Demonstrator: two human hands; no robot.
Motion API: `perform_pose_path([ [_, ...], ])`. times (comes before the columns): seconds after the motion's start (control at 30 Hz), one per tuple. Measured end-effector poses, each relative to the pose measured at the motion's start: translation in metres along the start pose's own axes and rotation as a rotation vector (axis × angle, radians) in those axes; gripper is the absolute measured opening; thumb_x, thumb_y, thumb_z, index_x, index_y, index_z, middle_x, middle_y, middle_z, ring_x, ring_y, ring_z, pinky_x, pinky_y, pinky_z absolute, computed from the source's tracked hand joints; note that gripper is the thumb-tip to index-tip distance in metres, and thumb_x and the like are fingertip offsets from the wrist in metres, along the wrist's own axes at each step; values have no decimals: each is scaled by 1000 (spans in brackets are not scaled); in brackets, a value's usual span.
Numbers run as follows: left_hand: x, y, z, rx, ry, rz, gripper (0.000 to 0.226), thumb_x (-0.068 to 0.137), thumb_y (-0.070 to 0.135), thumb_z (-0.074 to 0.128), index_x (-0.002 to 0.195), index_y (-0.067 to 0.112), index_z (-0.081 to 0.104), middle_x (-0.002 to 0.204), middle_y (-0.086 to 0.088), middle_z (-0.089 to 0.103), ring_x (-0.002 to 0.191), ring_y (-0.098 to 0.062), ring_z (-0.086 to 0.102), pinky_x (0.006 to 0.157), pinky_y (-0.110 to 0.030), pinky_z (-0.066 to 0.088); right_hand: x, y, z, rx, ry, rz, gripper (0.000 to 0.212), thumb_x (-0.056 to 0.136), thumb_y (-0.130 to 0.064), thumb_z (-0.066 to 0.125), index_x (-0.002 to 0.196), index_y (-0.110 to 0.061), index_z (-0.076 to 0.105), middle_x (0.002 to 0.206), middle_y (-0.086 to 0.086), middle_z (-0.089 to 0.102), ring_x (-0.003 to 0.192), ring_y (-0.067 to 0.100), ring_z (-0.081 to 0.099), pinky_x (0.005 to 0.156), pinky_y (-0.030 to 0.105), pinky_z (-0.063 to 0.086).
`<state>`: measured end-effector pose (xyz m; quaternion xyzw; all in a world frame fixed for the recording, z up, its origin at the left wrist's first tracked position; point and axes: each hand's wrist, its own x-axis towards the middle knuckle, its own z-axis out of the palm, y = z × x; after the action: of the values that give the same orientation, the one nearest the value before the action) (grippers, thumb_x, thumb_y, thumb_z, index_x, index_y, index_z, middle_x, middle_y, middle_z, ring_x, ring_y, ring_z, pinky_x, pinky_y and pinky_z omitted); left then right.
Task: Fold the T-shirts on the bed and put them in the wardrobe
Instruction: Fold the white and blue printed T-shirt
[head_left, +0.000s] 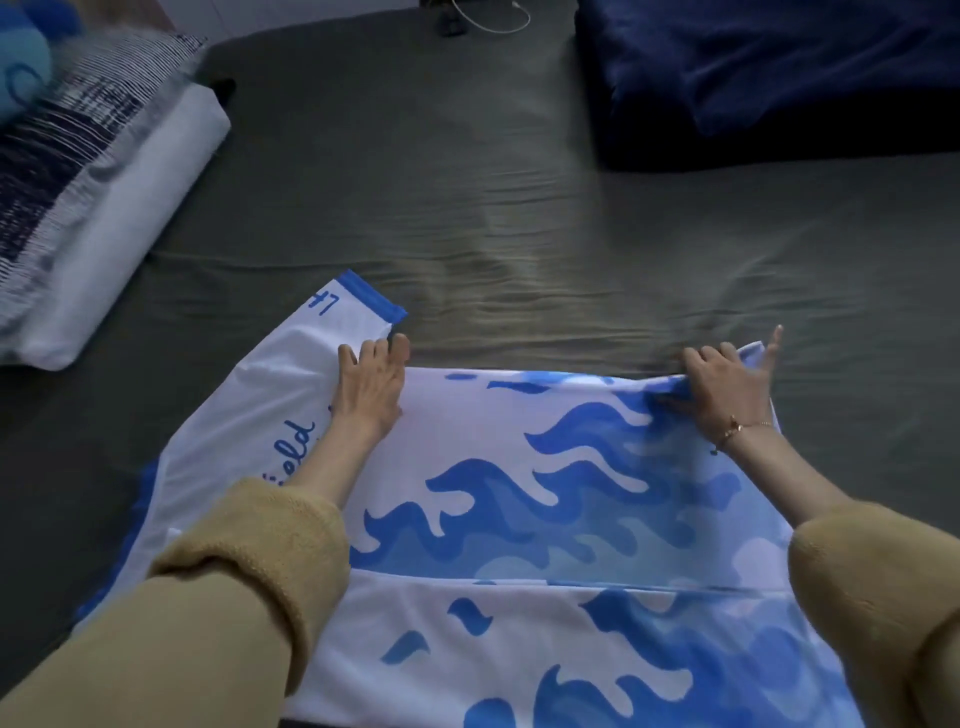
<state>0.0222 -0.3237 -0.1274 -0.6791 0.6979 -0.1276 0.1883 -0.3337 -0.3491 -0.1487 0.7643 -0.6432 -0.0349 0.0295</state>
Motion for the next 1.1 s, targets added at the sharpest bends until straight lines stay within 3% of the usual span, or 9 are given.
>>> perform_pose_path([
  [0.1,-27,-6,-1,26,24,53,39,92,13,52,128,15,38,124,-5,52,111,-21,50,100,-37,33,-28,-7,9,-21,262,-31,26,62,11,67,64,-9,50,58,8,51,60,30,55,109,64,-1],
  [0.23,-74,-6,5,-86,70,92,19,88,10,61,105,17,59,104,-4,65,90,-20,61,88,-33,43,-73,-12,14,11,398,-41,14,70,1,46,68,-12,52,62,4,51,57,28,56,111,55,-3],
  [0.37,-113,-5,14,-133,79,132,42,42,-1,89,69,17,61,62,-2,61,51,-21,57,59,-34,49,-116,-8,18,134,398,-55,16,71,-5,42,66,-15,54,62,2,55,61,25,62,100,43,23],
  [0.53,-155,-3,18,-221,104,114,46,39,-7,84,68,20,60,61,3,58,50,-19,56,64,-33,48,-161,-9,18,167,336,7,21,71,-6,33,65,-13,52,65,7,53,62,31,61,80,34,32],
  [0.67,-181,4,20,-315,92,63,41,48,-1,84,76,21,63,68,4,61,57,-18,61,68,-39,52,-178,-17,15,138,307,100,19,69,12,47,72,-5,56,65,13,52,60,35,59,78,44,42],
  [0.77,-195,9,24,-337,71,37,41,52,7,87,86,18,67,78,2,66,64,-18,65,73,-43,55,-187,-27,13,205,212,220,22,71,22,49,76,2,55,71,19,52,58,38,57,46,35,37],
  [0.93,-202,11,28,-321,32,-3,44,55,13,88,95,15,68,88,-2,68,75,-20,67,80,-45,53,-195,-32,11,317,124,324,24,67,24,51,83,6,54,85,26,52,66,44,58,47,32,32],
  [1.03,-204,13,28,-331,-66,-38,37,93,14,54,129,16,48,128,-2,54,116,-19,55,111,-47,27,-197,-38,8,341,120,364,24,67,25,50,84,9,53,86,30,51,67,47,58,48,38,38],
  [1.1,-203,14,28,-337,-77,-71,36,99,13,40,135,18,37,137,0,44,126,-17,45,117,-45,12,-198,-42,7,348,144,371,23,65,26,50,83,11,53,84,32,50,69,49,57,49,44,43],
])
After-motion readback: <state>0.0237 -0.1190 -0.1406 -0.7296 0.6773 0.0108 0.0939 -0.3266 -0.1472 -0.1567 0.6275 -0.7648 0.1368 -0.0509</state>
